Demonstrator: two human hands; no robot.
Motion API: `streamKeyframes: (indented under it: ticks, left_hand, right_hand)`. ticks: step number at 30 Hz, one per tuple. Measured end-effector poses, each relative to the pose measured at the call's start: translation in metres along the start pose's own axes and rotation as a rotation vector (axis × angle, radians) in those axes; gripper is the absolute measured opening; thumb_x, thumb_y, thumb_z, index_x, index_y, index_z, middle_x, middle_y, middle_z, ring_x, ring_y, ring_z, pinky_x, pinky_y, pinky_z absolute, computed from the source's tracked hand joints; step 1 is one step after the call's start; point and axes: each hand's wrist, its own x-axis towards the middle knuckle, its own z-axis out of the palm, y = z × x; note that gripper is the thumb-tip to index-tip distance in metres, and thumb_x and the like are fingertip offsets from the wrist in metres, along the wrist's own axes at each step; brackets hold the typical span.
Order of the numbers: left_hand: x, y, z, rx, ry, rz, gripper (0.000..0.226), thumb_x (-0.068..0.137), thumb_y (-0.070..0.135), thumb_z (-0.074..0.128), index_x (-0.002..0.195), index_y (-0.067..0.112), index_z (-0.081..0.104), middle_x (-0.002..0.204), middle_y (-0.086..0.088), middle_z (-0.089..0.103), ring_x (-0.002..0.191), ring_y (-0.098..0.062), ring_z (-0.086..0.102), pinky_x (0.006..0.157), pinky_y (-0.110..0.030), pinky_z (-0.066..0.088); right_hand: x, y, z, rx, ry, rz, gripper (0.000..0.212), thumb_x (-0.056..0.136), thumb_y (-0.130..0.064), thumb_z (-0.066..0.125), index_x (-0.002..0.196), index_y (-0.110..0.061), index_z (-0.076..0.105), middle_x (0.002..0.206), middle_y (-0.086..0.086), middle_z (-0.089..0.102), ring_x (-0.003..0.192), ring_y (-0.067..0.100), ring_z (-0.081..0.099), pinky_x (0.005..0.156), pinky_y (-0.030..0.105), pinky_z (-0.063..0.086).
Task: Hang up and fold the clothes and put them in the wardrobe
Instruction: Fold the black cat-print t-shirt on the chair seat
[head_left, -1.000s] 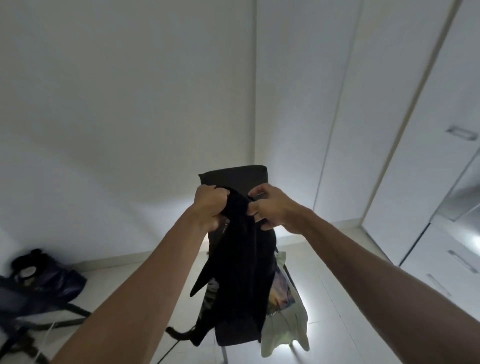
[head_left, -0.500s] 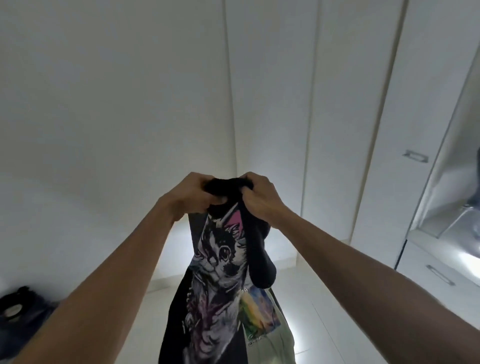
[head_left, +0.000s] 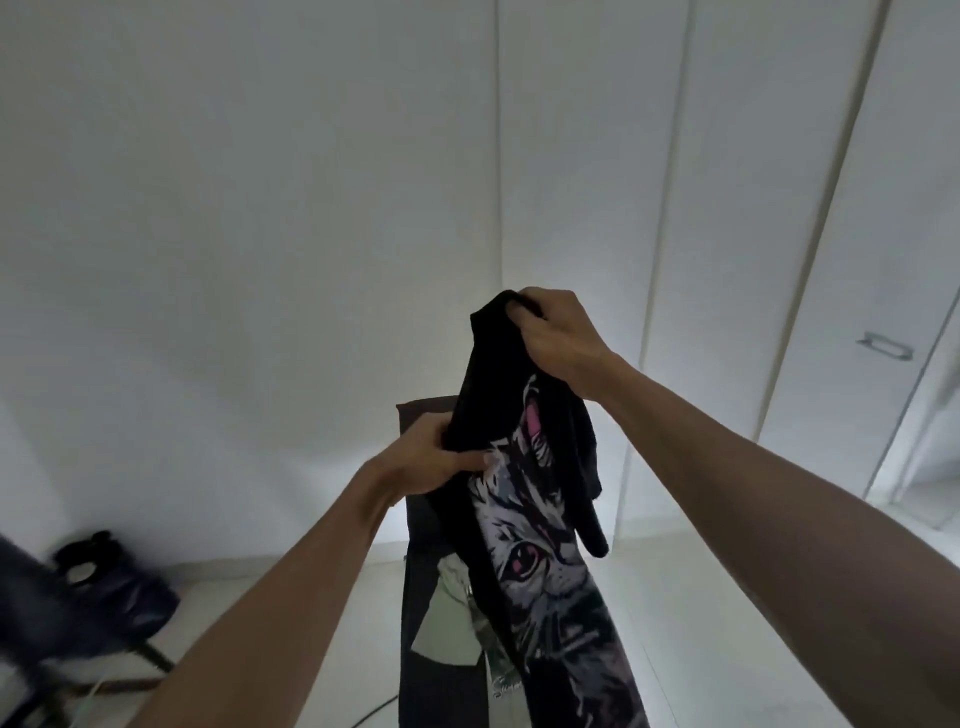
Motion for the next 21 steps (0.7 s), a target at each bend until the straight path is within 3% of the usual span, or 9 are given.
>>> streamKeyframes:
  ticks: [3, 6, 9, 11, 14, 17, 19, 21]
  left_hand:
    - [-0.005, -0.019, 0.007, 0.028, 0.042, -0.061, 0.009, 0.085, 0.008, 0.076, 0.093, 0.010, 0.072, 0.092, -0.006, 0.074, 0.092, -0.023, 0.072, 0.087, -0.034, 0.058]
    - [-0.008, -0.033, -0.002, -0.005, 0.138, -0.057, 0.024, 0.086, 0.016, 0.077, 0.104, 0.002, 0.069, 0.106, -0.021, 0.071, 0.102, -0.035, 0.069, 0.096, -0.046, 0.054]
    - [-0.012, -0.035, -0.014, -0.064, 0.373, -0.024, 0.023, 0.085, 0.019, 0.079, 0.100, 0.003, 0.073, 0.094, -0.018, 0.074, 0.083, -0.029, 0.070, 0.081, -0.045, 0.057]
    - [-0.012, -0.033, -0.030, -0.111, 0.530, 0.007, 0.019, 0.085, 0.019, 0.078, 0.090, 0.002, 0.073, 0.079, -0.010, 0.069, 0.072, -0.020, 0.059, 0.065, -0.037, 0.050]
    - [-0.013, -0.026, -0.059, -0.084, 0.695, 0.098, 0.047, 0.078, 0.046, 0.080, 0.081, -0.001, 0.073, 0.071, -0.006, 0.064, 0.067, -0.015, 0.053, 0.063, -0.036, 0.044]
    - [-0.014, -0.008, -0.081, 0.136, 0.815, 0.211, 0.051, 0.086, 0.045, 0.073, 0.070, -0.003, 0.064, 0.060, -0.001, 0.048, 0.059, -0.009, 0.041, 0.056, -0.029, 0.031]
    - [-0.016, 0.004, -0.089, 0.261, 0.870, 0.251, 0.048, 0.092, 0.040, 0.068, 0.068, 0.000, 0.058, 0.058, -0.001, 0.046, 0.057, -0.010, 0.039, 0.054, -0.030, 0.029]
    - [-0.015, 0.009, -0.094, 0.366, 0.929, 0.262, 0.049, 0.096, 0.041, 0.061, 0.067, 0.004, 0.051, 0.057, -0.002, 0.043, 0.057, -0.013, 0.038, 0.055, -0.032, 0.029]
  right_hand:
    - [0.009, -0.003, -0.019, -0.060, 0.041, -0.034, 0.028, 0.102, -0.024, 0.049, 0.076, -0.024, 0.059, 0.075, -0.005, 0.060, 0.068, 0.008, 0.055, 0.061, 0.023, 0.040]
    - [0.012, 0.004, -0.039, -0.225, 0.064, -0.071, 0.025, 0.102, -0.024, 0.049, 0.083, -0.016, 0.062, 0.078, -0.002, 0.061, 0.072, 0.012, 0.055, 0.060, 0.020, 0.040]
    - [0.016, 0.016, -0.057, -0.317, 0.122, -0.088, 0.020, 0.102, -0.026, 0.054, 0.092, -0.014, 0.066, 0.084, 0.001, 0.064, 0.080, 0.017, 0.058, 0.063, 0.011, 0.040]
    - [0.017, 0.026, -0.067, -0.375, 0.126, -0.092, 0.015, 0.098, -0.031, 0.060, 0.096, -0.020, 0.070, 0.090, 0.001, 0.066, 0.088, 0.020, 0.061, 0.076, 0.023, 0.049]
    - [0.016, 0.037, -0.077, -0.441, 0.113, -0.092, 0.012, 0.095, -0.036, 0.065, 0.095, -0.025, 0.069, 0.091, 0.001, 0.068, 0.089, 0.023, 0.064, 0.083, 0.037, 0.053]
    - [0.017, 0.040, -0.088, -0.429, 0.082, -0.116, 0.020, 0.096, -0.034, 0.065, 0.091, -0.016, 0.071, 0.083, 0.003, 0.069, 0.081, 0.021, 0.064, 0.076, 0.029, 0.051]
    - [0.017, 0.041, -0.090, -0.408, 0.019, -0.082, 0.024, 0.097, -0.032, 0.065, 0.086, -0.011, 0.071, 0.072, 0.002, 0.064, 0.068, 0.015, 0.058, 0.061, 0.017, 0.044]
    - [0.015, 0.046, -0.082, -0.302, -0.007, -0.027, 0.028, 0.098, -0.031, 0.063, 0.085, -0.007, 0.069, 0.068, 0.001, 0.057, 0.061, 0.013, 0.050, 0.056, 0.021, 0.039]
